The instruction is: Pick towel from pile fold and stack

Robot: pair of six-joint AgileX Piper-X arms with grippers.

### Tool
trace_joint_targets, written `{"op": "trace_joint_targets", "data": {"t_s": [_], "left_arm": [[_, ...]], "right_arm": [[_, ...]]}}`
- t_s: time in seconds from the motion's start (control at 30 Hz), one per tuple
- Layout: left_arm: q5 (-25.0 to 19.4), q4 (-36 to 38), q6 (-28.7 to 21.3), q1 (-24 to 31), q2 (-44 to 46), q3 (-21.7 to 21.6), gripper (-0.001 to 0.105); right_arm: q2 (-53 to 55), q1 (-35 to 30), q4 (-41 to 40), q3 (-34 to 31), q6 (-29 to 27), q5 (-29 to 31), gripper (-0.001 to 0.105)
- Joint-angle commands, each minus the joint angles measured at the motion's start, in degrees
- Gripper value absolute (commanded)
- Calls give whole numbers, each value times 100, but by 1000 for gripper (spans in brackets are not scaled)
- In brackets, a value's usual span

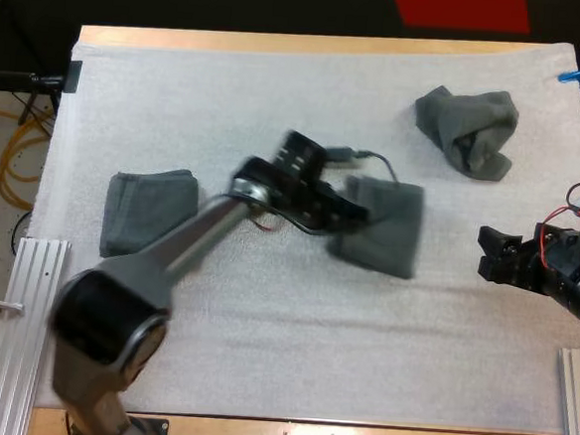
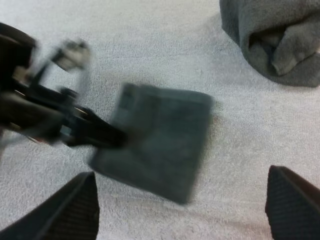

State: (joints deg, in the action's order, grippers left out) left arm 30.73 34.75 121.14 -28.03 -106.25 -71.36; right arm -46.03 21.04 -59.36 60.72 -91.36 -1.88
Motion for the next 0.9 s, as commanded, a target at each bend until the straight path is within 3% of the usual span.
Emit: {"op": "trace_joint_targets", "data": {"t_s": [0.0, 0.07, 0.13, 0.23, 0.37, 0.57, 0.87], "left_arm": [[-163, 356, -486, 223, 307, -50, 0], [-309, 935, -1059, 685, 662, -50, 0], [-405, 1349, -1328, 1037, 916, -50, 0], [-614, 1836, -1616, 1690, 1220, -50, 0], [-619, 2338, -1922, 2633, 1436, -50, 0], [-619, 2912, -2368, 3635, 1507, -50, 0], [-607, 3108, -2633, 4423, 1566, -50, 0]], "right_arm": [[41, -9, 57, 46, -14, 41, 67], [41, -9, 126, 24, -14, 41, 67], [41, -9, 224, -28, -14, 23, 67], [5, -9, 294, -42, -14, 18, 67], [-7, -9, 394, -41, -14, -57, 67], [-7, -9, 421, -41, -14, -92, 67], [-7, -9, 426, -41, 62, -92, 67]]}}
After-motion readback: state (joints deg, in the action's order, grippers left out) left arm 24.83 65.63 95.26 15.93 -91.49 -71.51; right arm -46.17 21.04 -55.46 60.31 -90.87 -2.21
